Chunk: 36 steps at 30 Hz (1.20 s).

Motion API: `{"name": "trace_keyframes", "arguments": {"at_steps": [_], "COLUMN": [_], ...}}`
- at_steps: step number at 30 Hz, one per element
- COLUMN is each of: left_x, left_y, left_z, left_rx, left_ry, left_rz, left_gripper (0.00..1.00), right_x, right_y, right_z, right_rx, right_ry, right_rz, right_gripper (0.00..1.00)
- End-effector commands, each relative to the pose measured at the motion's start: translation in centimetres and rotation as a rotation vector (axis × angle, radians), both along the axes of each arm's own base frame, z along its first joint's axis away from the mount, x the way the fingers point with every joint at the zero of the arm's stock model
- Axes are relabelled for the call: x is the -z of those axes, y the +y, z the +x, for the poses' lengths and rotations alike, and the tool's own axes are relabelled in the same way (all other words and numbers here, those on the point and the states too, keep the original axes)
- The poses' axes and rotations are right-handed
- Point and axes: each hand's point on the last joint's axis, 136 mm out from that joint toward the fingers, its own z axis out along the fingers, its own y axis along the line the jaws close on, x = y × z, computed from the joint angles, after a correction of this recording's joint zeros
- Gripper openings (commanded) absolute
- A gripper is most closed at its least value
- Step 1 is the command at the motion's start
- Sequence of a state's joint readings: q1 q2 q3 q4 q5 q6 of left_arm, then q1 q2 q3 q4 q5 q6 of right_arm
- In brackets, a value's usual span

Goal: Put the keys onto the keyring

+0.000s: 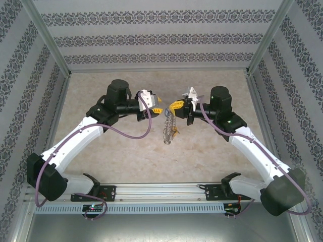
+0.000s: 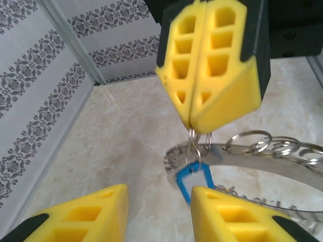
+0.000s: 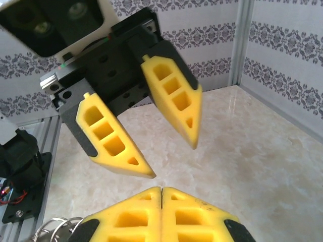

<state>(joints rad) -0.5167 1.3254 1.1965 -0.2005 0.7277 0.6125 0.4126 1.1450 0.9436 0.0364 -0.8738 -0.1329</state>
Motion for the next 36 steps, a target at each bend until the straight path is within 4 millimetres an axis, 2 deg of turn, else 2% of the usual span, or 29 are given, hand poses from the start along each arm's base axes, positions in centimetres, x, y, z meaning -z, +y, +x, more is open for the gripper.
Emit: {"name": "trace_keyframes", "arguments": {"at_steps": [1,8,13,23,27,32,36], "left_x": [0.3,0.4,2.0,1.1,1.2,1.8,1.9], "left_y": [-0.5,-1.4,-1.3,-1.3,-1.2,-0.7,-0.1], "left_z": [-0.9,-2.4,-1.8,-1.5,-1.8,-1.5,-1.0], "left_rx": [0.054,0.166,0.142,0.127,0.128,0.09,0.044], "left_ry": [0.108,0.154,0.216,0.156,0.157,0.154,0.112], "left_rz": [-0.011,-0.031,0.028,-0.009,-0.004,0.022,0.054], "left_gripper": [0.37,0.37,0.29,0.25,0.01,0.0,0.0], "right_x": [-1.7,-1.7,-2.0,-2.0,-1.8,-1.3,0.4], "right_y": [0.7,1.0,1.4,2.2,2.2,2.1,1.2], "right_z": [-0.6,-0.6,-0.6,-0.6,-0.6,-0.8,-1.6], "right_rx": [-0.05,-0.045,-0.057,-0.095,-0.099,-0.11,-0.117], "right_ry": [-0.108,-0.138,-0.148,-0.152,-0.153,-0.149,-0.153], "right_rz": [0.006,-0.011,-0.014,-0.038,-0.059,-0.077,-0.171], "right_gripper": [0.0,0.0,0.0,0.0,0.0,0.0,0.0]}}
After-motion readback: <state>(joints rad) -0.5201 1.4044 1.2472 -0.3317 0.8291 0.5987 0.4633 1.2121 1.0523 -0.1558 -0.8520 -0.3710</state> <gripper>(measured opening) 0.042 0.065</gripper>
